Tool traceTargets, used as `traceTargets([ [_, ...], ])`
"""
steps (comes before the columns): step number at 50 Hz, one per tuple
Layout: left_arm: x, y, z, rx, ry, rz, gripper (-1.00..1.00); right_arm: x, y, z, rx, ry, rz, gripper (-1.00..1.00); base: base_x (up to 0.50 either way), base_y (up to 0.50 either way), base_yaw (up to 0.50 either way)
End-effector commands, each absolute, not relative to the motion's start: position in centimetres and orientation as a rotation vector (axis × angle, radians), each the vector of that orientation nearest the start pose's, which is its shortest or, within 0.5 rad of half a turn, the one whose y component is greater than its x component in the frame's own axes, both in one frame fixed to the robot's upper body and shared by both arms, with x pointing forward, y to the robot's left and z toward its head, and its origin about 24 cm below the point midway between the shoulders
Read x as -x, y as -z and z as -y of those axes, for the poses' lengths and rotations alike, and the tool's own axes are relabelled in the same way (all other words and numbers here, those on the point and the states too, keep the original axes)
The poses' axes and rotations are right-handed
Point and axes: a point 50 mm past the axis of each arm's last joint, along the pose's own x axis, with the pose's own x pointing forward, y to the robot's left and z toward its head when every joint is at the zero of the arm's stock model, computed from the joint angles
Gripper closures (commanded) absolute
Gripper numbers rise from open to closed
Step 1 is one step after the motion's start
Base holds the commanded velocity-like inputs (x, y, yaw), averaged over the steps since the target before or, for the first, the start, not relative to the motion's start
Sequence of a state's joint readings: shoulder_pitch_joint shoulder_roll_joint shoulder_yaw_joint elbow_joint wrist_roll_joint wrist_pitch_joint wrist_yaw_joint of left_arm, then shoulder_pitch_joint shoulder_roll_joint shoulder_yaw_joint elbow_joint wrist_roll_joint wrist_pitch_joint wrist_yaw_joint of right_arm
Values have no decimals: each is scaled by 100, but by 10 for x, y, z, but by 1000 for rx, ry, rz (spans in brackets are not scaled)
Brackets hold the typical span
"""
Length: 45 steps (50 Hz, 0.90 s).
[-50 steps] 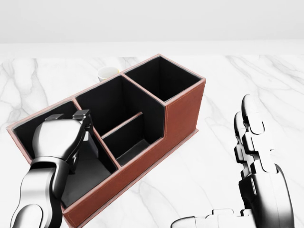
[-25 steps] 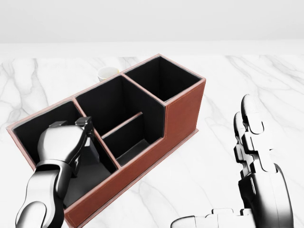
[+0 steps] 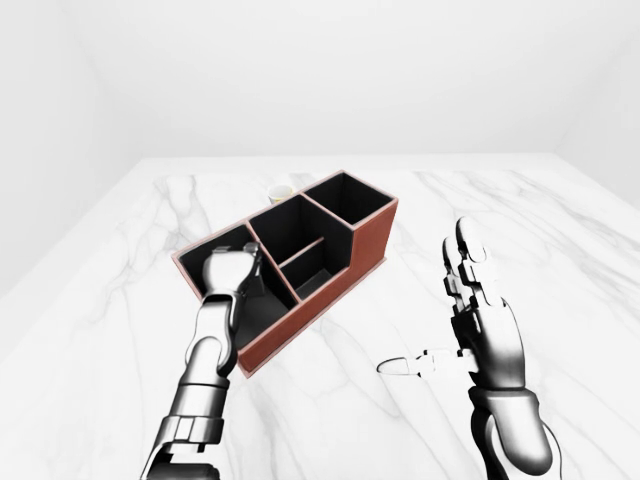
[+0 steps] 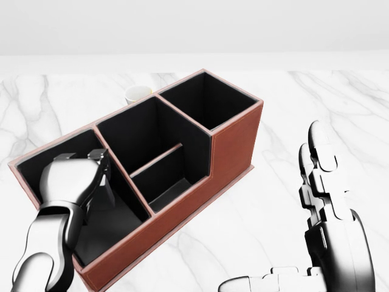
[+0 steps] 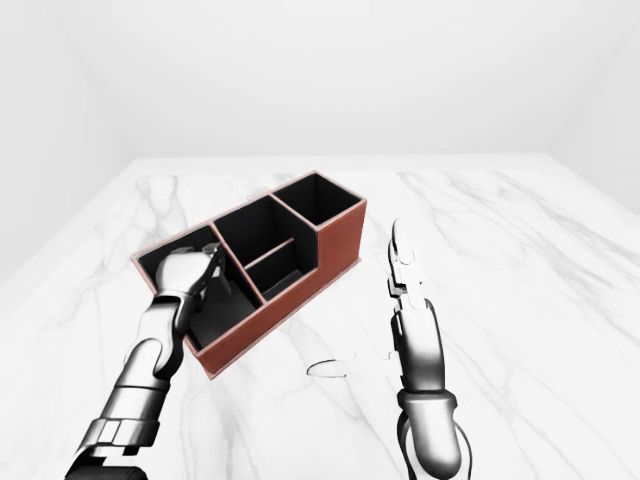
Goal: Pick up the book and place it in the left compartment of the caddy.
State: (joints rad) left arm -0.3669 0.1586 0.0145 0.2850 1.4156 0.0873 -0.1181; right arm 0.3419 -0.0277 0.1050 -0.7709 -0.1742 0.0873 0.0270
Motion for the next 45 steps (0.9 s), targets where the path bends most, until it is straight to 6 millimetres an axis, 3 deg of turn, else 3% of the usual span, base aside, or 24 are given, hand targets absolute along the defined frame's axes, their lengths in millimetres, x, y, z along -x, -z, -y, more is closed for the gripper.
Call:
traceTargets([
  [1, -328, -86, -177, -1586, -58, -30, 100, -173, -141, 146, 179, 1, 354, -100, 0, 0, 0],
  [14, -328, -75, -173, -1534, -31, -39, 98, -173, -141, 146, 180, 1, 355, -100, 0, 0, 0],
  [15, -328, -74, -173, -1533, -34, -34, 60, -173, -141, 146, 180, 1, 355, -100, 0, 0, 0],
  [16, -327, -71, -172, -1532, -8, -53, -84, -173, -141, 146, 179, 2, 355, -100, 0, 0, 0],
  [17, -327, -73, -171, -1520, -24, -36, -100, -173, -141, 146, 179, 2, 355, -100, 0, 0, 0],
  [36, -308, -95, -171, -1625, -45, -38, -100, -174, -140, 146, 178, 0, 354, -100, 0, 0, 0],
  [41, -294, -114, -173, -1670, -100, -30, -100, -174, -141, 146, 179, -1, 355, -100, 0, 0, 0],
  [45, -273, -141, -176, -1710, -188, -27, -100, -174, -140, 146, 179, 0, 354, -100, 0, 0, 0],
])
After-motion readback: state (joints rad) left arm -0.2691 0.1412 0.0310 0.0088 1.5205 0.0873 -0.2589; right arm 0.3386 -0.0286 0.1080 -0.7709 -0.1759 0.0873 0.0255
